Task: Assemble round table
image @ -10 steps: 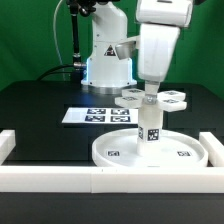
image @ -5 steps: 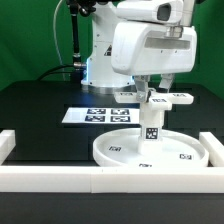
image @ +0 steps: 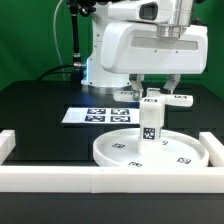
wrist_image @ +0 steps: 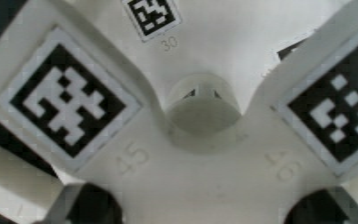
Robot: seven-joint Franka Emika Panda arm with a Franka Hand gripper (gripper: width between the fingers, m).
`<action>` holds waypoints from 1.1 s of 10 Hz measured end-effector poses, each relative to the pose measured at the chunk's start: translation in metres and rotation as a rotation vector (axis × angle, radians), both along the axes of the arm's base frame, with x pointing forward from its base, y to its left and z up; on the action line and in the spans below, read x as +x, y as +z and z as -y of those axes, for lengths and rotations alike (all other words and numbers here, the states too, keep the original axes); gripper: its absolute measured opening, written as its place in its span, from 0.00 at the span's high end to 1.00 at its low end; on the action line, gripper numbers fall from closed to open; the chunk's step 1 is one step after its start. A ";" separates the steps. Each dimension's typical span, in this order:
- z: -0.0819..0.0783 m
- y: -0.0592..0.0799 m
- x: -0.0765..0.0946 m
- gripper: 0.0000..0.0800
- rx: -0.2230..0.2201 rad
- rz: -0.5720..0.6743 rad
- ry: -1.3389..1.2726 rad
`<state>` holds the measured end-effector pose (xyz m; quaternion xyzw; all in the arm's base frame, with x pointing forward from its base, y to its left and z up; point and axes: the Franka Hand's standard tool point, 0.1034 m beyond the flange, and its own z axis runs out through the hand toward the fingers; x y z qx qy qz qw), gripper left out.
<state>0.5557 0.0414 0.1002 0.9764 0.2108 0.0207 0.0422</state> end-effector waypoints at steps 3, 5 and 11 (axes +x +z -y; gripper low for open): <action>0.001 -0.001 -0.003 0.45 0.031 -0.009 -0.196; 0.001 -0.002 -0.003 0.22 0.030 -0.010 -0.192; 0.002 0.018 -0.004 0.19 0.033 -0.021 -0.195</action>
Offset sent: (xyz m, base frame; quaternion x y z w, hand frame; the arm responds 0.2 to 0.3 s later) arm 0.0000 0.0000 0.0000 0.0000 0.0000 0.0000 1.0000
